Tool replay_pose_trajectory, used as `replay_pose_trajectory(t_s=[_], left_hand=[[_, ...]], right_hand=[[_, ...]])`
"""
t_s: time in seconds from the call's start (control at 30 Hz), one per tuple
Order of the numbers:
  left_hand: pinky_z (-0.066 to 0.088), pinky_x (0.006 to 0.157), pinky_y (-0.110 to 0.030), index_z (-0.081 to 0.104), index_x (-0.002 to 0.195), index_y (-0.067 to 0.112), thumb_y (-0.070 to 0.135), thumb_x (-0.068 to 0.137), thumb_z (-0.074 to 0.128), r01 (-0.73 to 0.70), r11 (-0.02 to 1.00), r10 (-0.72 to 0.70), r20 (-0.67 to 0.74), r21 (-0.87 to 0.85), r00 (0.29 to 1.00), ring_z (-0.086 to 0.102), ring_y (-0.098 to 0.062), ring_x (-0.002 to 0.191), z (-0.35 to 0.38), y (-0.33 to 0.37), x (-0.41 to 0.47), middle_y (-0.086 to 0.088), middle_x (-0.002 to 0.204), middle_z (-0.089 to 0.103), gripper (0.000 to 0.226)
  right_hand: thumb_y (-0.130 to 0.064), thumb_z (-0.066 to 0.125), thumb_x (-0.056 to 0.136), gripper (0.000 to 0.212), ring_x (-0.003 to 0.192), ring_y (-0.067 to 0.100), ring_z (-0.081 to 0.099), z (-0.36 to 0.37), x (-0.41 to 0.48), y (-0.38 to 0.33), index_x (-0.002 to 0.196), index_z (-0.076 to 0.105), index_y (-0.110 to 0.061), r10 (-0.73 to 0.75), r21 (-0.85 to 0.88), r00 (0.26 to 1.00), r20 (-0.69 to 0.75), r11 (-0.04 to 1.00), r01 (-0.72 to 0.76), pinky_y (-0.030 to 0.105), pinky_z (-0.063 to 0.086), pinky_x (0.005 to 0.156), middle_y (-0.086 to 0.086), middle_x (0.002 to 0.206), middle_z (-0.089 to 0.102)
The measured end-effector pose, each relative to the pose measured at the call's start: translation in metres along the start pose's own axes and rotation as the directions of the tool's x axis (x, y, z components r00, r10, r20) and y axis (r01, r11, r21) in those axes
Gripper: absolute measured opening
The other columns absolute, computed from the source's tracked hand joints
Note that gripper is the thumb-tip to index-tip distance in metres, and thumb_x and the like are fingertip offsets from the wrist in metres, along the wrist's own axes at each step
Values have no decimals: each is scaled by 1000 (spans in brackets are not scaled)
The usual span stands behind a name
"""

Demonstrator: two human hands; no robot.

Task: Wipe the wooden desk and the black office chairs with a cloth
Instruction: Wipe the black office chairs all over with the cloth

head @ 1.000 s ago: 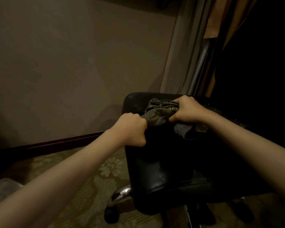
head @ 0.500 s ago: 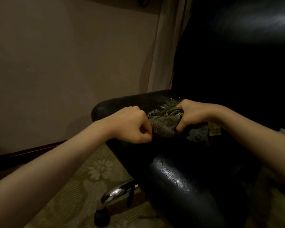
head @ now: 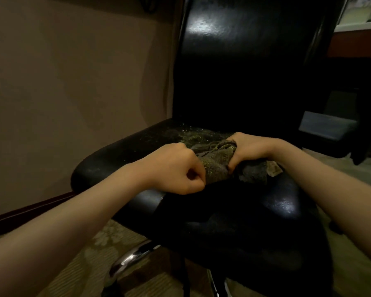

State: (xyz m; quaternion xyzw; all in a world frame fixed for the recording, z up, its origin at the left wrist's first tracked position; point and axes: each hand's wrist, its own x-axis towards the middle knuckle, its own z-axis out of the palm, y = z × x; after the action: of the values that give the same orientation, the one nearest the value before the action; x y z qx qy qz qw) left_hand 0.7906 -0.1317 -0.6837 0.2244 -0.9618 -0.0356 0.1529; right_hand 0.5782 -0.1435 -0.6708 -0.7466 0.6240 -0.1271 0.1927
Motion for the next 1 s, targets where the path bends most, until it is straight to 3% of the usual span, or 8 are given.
replay_pose_trajectory(t_s=[0.13, 0.3, 0.47, 0.57, 0.67, 0.8, 0.9, 1.0], left_hand=[[45, 59, -15, 69, 80, 42, 26, 81, 55, 93, 985, -106, -84, -142, 991, 58, -1, 59, -8, -10, 18, 16, 67, 68, 21], [48, 65, -15, 67, 83, 39, 21, 85, 65, 155, 967, -144, 69, -202, 987, 59, 3, 67, -1, -11, 52, 17, 70, 64, 18], [40, 60, -19, 61, 71, 31, 43, 71, 77, 171, 985, -172, 405, 39, 898, 52, 2, 63, 20, 7, 74, 17, 63, 56, 20], [34, 55, -21, 59, 73, 29, 51, 69, 74, 150, 969, -207, 319, 195, 925, 53, -3, 70, 26, 10, 71, 15, 68, 57, 27], [37, 63, -25, 55, 73, 28, 54, 70, 72, 130, 954, -190, 210, 270, 959, 52, -9, 77, 32, 14, 64, 14, 68, 49, 31], [37, 66, -26, 48, 72, 30, 56, 72, 69, 179, 949, -212, 104, 261, 972, 58, -15, 88, 35, 14, 53, 13, 68, 43, 33], [38, 65, -26, 51, 75, 29, 58, 74, 67, 198, 951, -217, 58, 239, 974, 59, -17, 88, 34, 14, 46, 10, 78, 52, 33], [39, 67, -26, 52, 73, 28, 58, 78, 63, 242, 946, -259, 53, 217, 964, 54, -14, 80, 29, 11, 44, 10, 76, 51, 32]], right_hand=[[-2, 78, 69, 26, 96, 24, 59, -14, -11, 25, 90, 66, -12, 81, 280, 952, -296, 960, 5, 30, 48, 79, 7, 95, 64], [-34, 78, 73, 32, 71, 23, 51, -41, -34, 51, 72, 58, -8, 310, 86, 775, -551, 945, -317, 29, 37, 54, 6, 75, 55], [-31, 57, 88, 30, 75, 24, 47, -18, -42, 60, 70, 47, -9, 404, -64, 812, -420, 880, -471, 26, 34, 56, 4, 77, 47], [-30, 54, 90, 29, 85, 28, 51, -5, -25, 51, 73, 49, -7, 422, 26, 808, -412, 891, -452, 25, 34, 57, 4, 78, 47], [-32, 55, 88, 33, 100, 32, 56, 13, 5, 29, 105, 60, -4, 474, 141, 745, -469, 873, -466, 26, 38, 69, 12, 99, 56], [-33, 53, 90, 25, 61, 19, 44, 41, 60, 1, 82, 52, -9, 525, 331, 717, -458, 849, -411, 25, 31, 48, 5, 71, 47], [-27, 64, 84, 27, 86, 28, 59, 43, 76, 1, 100, 64, -5, 554, 570, 716, -425, 778, -264, 37, 54, 70, 12, 95, 63], [-22, 70, 81, 26, 92, 32, 60, 23, 54, 17, 98, 65, -3, 559, 666, 703, -440, 728, -162, 43, 55, 79, 15, 98, 64]])
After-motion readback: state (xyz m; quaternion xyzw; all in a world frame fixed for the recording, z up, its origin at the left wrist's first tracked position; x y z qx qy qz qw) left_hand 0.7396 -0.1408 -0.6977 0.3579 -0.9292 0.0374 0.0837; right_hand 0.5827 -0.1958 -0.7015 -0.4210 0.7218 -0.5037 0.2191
